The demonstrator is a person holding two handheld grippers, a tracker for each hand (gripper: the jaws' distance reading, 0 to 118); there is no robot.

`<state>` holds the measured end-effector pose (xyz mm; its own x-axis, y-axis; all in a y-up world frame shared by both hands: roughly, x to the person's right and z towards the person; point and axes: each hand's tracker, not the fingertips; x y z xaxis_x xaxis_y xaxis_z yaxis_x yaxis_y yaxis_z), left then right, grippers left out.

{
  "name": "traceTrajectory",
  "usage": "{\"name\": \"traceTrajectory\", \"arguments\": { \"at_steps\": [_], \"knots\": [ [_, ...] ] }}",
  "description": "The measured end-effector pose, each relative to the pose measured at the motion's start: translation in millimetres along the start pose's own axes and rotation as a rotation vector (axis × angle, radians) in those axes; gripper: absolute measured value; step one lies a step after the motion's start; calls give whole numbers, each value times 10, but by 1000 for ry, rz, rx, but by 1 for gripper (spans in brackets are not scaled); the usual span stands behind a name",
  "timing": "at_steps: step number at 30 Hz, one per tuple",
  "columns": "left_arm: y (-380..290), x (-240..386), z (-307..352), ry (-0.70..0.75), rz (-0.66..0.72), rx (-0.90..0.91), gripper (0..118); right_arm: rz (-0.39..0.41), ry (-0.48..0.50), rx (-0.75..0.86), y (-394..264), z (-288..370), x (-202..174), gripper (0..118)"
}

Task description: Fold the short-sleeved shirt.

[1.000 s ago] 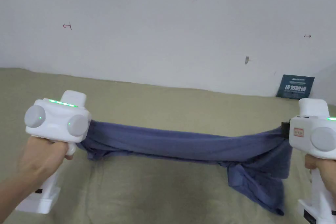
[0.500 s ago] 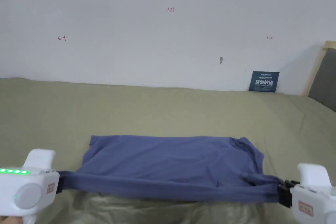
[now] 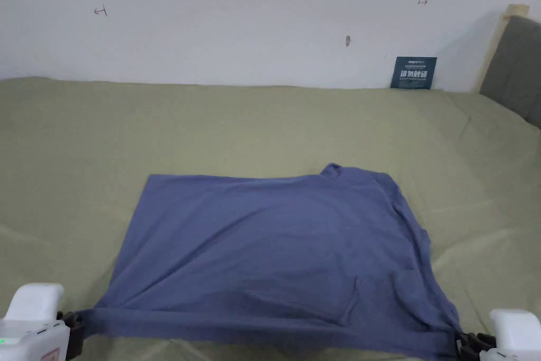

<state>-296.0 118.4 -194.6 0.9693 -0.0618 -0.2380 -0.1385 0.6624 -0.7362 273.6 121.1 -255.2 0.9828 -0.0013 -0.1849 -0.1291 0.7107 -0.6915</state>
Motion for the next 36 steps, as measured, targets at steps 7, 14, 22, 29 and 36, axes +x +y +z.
{"name": "traceTrajectory", "arguments": {
  "at_steps": [7, 14, 22, 29, 36],
  "knots": [
    [-81, -19, -106, -13, 33, -40, 4, -17, -12, -36, -34, -143, 4, 1],
    [-83, -11, -86, -34, 75, -59, 10, -39, -9, -61, -69, -161, 19, 13],
    [-75, -147, 150, -43, 122, -25, 114, -71, -66, -7, 47, 149, 185, 110],
    [-27, -111, 428, -55, 130, 54, 0, -114, -79, 113, 51, 276, 169, 0],
    [-98, -152, 338, -64, 131, -5, 0, -65, -67, 58, 10, 211, 100, 0]
  ]
}}
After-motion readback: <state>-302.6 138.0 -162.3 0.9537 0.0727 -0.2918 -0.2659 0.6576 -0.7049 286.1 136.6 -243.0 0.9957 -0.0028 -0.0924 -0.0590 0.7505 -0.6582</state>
